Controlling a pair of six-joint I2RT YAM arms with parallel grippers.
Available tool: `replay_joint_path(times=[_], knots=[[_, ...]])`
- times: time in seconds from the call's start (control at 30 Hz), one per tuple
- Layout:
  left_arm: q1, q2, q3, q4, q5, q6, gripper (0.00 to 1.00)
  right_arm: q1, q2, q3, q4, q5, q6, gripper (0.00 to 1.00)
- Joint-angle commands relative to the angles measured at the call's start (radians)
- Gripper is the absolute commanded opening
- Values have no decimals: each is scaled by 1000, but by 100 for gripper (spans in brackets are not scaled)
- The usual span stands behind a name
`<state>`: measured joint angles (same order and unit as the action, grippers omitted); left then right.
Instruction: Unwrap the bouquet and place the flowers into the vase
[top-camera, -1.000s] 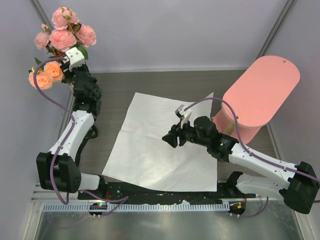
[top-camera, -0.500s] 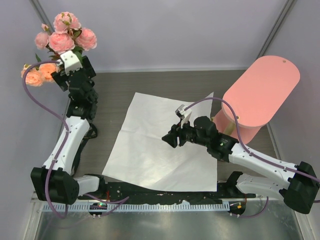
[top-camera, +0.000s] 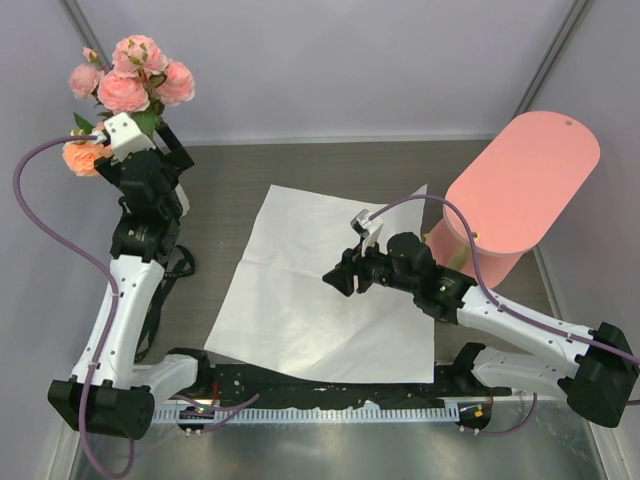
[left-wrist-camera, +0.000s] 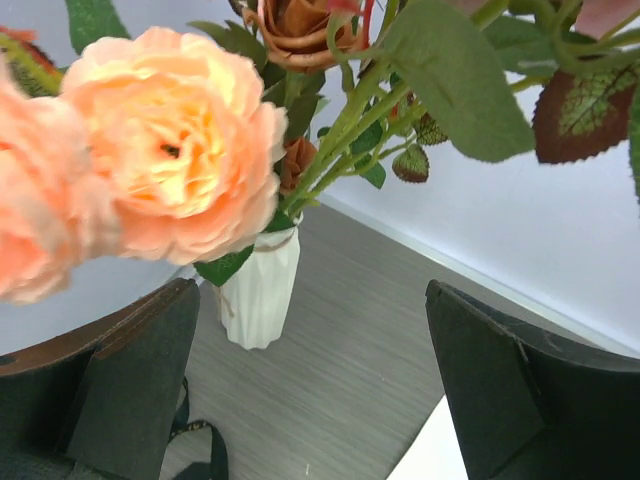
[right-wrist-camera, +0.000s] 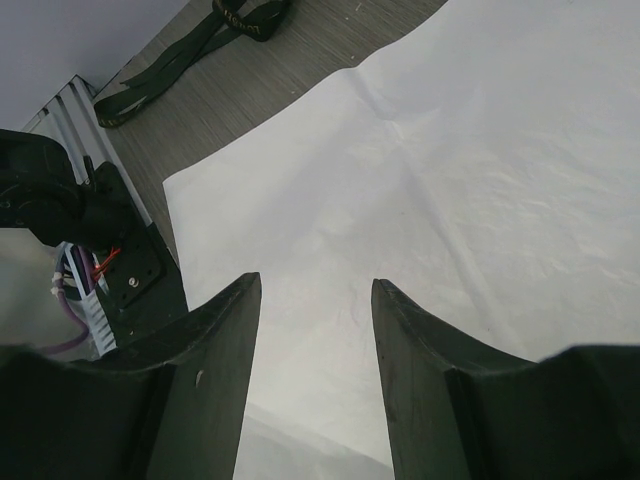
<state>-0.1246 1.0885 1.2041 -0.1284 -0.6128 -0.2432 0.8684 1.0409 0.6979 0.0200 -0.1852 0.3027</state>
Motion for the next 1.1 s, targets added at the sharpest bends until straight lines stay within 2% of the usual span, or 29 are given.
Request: replay_joint_path(times=[0.0, 0.2, 0.47, 0.53, 0.73, 0.97, 1.0, 1.07], knots=[[5, -58, 37, -109, 25, -73, 100, 3, -1, 45, 35, -13, 24, 54], [5, -110, 32, -183, 85, -113, 100, 3, 10, 51, 29, -11, 33, 54], [5, -168, 101, -381, 153, -133, 100, 4, 33, 86, -14, 29, 36, 54], [5, -194, 103, -424, 176, -156, 100, 3, 45, 100, -73, 49, 33, 54], [3, -300, 72, -537, 323, -231, 100, 4, 67, 205, -260, 181, 6, 55], [5, -377, 35, -600, 573, -347, 100, 3, 7, 326, -360, 354, -10, 58], [5, -386, 35, -597, 650, -358, 100, 3, 1, 350, -392, 377, -8, 64], [5, -395, 29, -587, 708, -406, 100, 3, -13, 416, -422, 397, -20, 66]])
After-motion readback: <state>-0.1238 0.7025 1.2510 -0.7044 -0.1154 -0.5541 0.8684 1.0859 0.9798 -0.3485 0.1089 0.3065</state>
